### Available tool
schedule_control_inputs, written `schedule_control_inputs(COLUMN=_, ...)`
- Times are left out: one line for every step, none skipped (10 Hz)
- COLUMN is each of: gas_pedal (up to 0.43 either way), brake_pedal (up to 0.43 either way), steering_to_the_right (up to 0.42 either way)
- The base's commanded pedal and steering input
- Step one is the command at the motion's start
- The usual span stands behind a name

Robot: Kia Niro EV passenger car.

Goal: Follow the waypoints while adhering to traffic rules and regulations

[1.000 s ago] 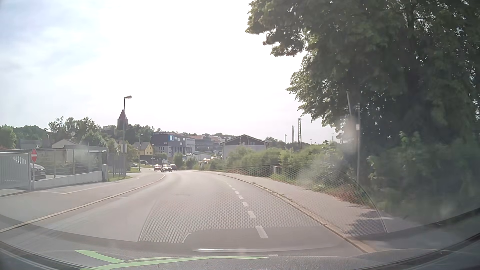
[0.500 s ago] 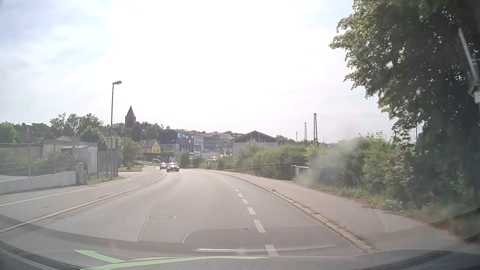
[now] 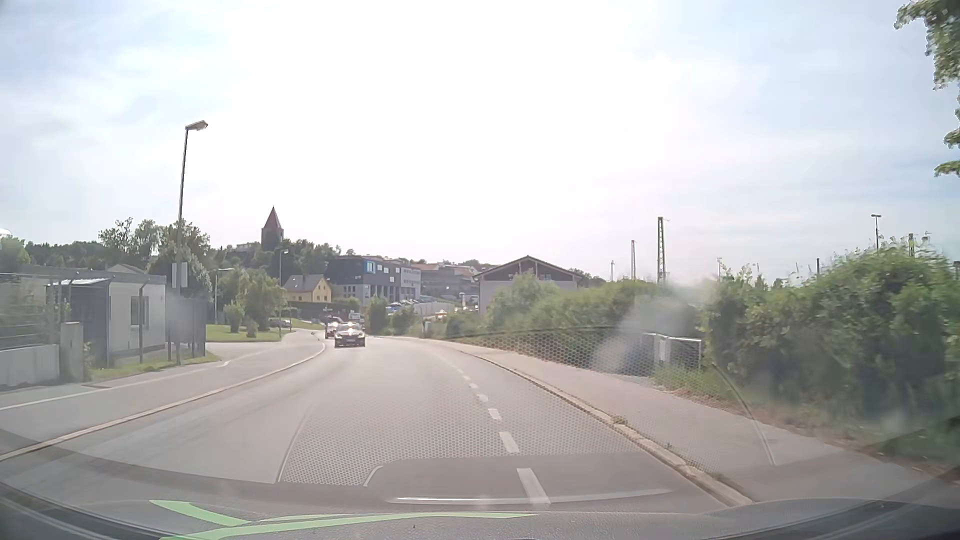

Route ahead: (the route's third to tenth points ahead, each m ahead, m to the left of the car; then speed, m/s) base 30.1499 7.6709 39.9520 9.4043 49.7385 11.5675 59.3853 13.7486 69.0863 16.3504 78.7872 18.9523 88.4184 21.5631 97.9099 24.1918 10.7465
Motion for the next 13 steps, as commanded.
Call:
schedule_control_inputs(gas_pedal=0.000, brake_pedal=0.000, steering_to_the_right=-0.023)
schedule_control_inputs(gas_pedal=0.000, brake_pedal=0.000, steering_to_the_right=-0.023)
schedule_control_inputs(gas_pedal=0.000, brake_pedal=0.000, steering_to_the_right=-0.023)
schedule_control_inputs(gas_pedal=0.000, brake_pedal=0.000, steering_to_the_right=-0.023)
schedule_control_inputs(gas_pedal=0.000, brake_pedal=0.000, steering_to_the_right=-0.023)
schedule_control_inputs(gas_pedal=0.000, brake_pedal=0.000, steering_to_the_right=-0.025)
schedule_control_inputs(gas_pedal=0.000, brake_pedal=0.000, steering_to_the_right=-0.028)
schedule_control_inputs(gas_pedal=0.000, brake_pedal=0.000, steering_to_the_right=-0.031)
schedule_control_inputs(gas_pedal=0.000, brake_pedal=0.000, steering_to_the_right=-0.033)
schedule_control_inputs(gas_pedal=0.000, brake_pedal=0.000, steering_to_the_right=-0.035)
schedule_control_inputs(gas_pedal=0.000, brake_pedal=0.000, steering_to_the_right=-0.038)
schedule_control_inputs(gas_pedal=0.000, brake_pedal=0.000, steering_to_the_right=-0.039)
schedule_control_inputs(gas_pedal=0.000, brake_pedal=0.000, steering_to_the_right=-0.039)
